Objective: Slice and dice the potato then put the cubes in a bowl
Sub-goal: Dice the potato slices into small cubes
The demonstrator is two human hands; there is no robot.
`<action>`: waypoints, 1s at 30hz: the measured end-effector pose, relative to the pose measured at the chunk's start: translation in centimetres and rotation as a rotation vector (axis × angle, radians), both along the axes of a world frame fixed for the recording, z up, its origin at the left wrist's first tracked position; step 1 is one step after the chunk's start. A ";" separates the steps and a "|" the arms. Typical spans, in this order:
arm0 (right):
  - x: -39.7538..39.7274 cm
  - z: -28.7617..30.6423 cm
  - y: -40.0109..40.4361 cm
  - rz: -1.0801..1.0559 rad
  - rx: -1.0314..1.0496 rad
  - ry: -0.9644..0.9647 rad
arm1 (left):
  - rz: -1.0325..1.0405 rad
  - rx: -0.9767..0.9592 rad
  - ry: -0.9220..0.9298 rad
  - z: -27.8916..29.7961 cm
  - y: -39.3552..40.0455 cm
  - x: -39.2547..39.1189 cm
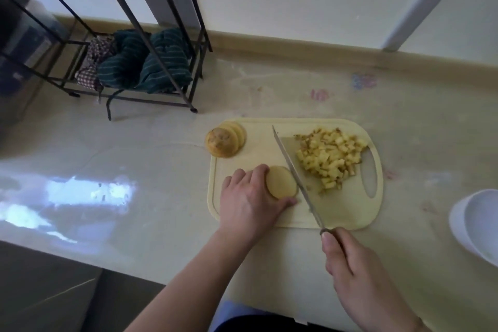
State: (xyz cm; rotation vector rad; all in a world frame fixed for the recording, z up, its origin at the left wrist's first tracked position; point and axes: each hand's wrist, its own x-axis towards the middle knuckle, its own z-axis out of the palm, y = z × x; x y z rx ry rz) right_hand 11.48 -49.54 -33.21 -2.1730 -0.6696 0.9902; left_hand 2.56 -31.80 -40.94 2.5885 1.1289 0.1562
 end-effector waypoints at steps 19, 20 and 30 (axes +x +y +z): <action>0.2 0.4 -1.4 0.068 -0.035 -0.070 | -0.576 -0.026 -0.433 -2.1 2.0 0.2; 0.2 0.6 -1.6 0.067 -0.047 -0.064 | -0.576 -0.030 -0.434 -2.1 2.0 0.2; 1.4 -0.4 0.0 0.161 -0.045 -0.136 | -0.555 -0.036 -0.438 -2.0 1.9 0.5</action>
